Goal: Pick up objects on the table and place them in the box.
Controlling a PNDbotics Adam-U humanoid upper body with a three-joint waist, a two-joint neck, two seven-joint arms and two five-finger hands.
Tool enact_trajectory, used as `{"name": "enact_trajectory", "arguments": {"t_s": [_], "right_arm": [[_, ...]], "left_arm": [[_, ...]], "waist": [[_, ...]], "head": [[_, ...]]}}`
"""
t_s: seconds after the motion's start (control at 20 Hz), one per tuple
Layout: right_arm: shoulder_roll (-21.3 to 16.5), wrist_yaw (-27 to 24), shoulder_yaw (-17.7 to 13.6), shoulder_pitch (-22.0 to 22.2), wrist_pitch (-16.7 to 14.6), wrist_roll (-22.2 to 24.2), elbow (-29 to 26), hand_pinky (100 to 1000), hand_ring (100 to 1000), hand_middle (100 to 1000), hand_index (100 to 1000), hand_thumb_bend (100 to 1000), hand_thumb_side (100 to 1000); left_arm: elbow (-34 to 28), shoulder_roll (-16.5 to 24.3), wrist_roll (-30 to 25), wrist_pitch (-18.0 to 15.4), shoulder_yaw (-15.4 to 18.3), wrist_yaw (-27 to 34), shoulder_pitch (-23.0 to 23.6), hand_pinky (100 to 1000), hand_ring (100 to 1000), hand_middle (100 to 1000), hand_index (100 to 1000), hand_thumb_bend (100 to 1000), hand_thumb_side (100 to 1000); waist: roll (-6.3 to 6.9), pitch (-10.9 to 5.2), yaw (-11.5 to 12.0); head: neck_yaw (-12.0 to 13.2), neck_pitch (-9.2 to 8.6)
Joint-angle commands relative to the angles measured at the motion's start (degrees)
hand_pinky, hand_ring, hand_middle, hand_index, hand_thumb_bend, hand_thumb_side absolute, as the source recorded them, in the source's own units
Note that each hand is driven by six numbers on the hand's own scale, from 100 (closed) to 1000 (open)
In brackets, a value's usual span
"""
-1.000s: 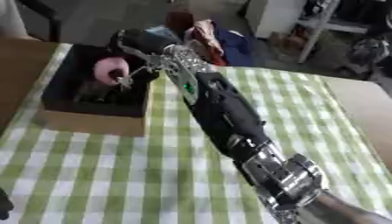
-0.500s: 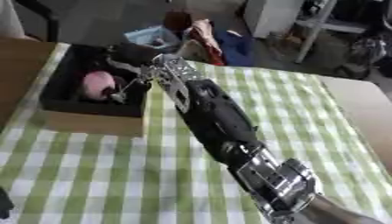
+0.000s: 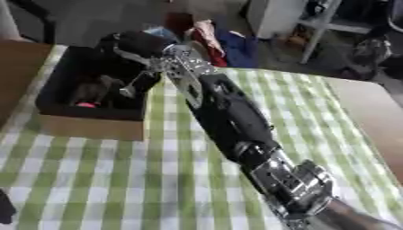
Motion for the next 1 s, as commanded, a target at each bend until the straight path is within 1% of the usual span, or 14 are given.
{"name": "enact_trajectory", "arguments": {"t_s": [0.05,0.15,0.2,0.25,0.4,0.55,0.7,0.8,0.9,1.0], "right_arm": [[-4.9,-7.1,0.4,0.2,-0.6,-0.4,-5.5,754,753,759,863,206,112],[-7.5,-12.0,0.7,1.6,-0.6,-0.1,-9.1,753,750,752,859,186,100],[-8.9,-14.5,0.7,2.5,-0.3,0.0,-11.0,752,747,750,856,164,110],[-10.3,-17.0,0.5,3.6,0.2,-0.1,-13.1,752,745,743,854,168,100],[-14.1,-23.8,-0.4,7.5,2.3,-0.6,-20.1,751,741,735,849,151,100],[-16.7,-29.2,-2.5,12.6,5.0,-2.1,-27.3,751,732,716,840,100,100],[-17.9,-34.1,-4.6,18.5,7.7,-4.0,-33.5,752,724,701,832,100,100],[-18.3,-36.4,-6.1,22.4,9.1,-5.1,-36.8,755,721,690,829,100,100],[-18.0,-38.1,-7.5,26.3,10.5,-6.2,-39.2,756,717,682,824,100,100],[-17.0,-40.3,-8.8,30.0,11.9,-7.5,-40.5,761,709,665,810,100,100]], "left_arm": [[-0.6,0.8,0.9,-0.1,1.1,-0.2,0.2,653,563,588,692,100,304],[-0.6,0.8,1.6,-0.3,1.8,-0.6,0.7,653,563,588,693,100,304],[-0.7,0.9,2.0,-0.3,2.2,-0.8,1.0,653,563,589,693,100,304],[-0.7,0.8,2.6,-0.4,2.7,-1.1,1.4,653,563,588,692,100,305],[-0.9,0.9,4.4,-0.5,4.1,-1.1,2.0,652,563,588,692,100,308],[-1.3,1.0,7.1,-0.6,6.0,-0.8,2.3,650,561,586,693,100,318],[-1.6,1.1,10.6,0.1,8.0,0.0,2.7,645,557,582,692,100,321],[-1.9,1.1,13.1,0.5,9.3,0.5,3.0,641,554,579,691,100,328],[-2.1,1.2,15.6,1.0,10.4,0.6,3.5,641,554,578,692,100,327],[-2.6,1.5,17.4,1.4,11.2,0.4,4.1,640,553,579,693,100,320]], "waist": [[1.02,-0.89,-1.0],[1.33,-0.91,-2.1],[1.5,-0.95,-2.7],[1.71,-0.98,-3.4],[2.3,-0.91,-5.0],[2.97,-0.84,-6.6],[3.49,-0.82,-7.9],[3.67,-0.61,-8.4],[3.9,-0.36,-9.3],[4.06,-0.08,-10.2]], "head": [[1.1,-0.21],[2.0,-0.24],[2.4,-0.26],[2.9,-0.32],[4.2,-0.44],[5.6,-0.45],[6.7,-0.41],[7.5,-0.66],[8.6,-0.59],[9.6,-0.54]]}}
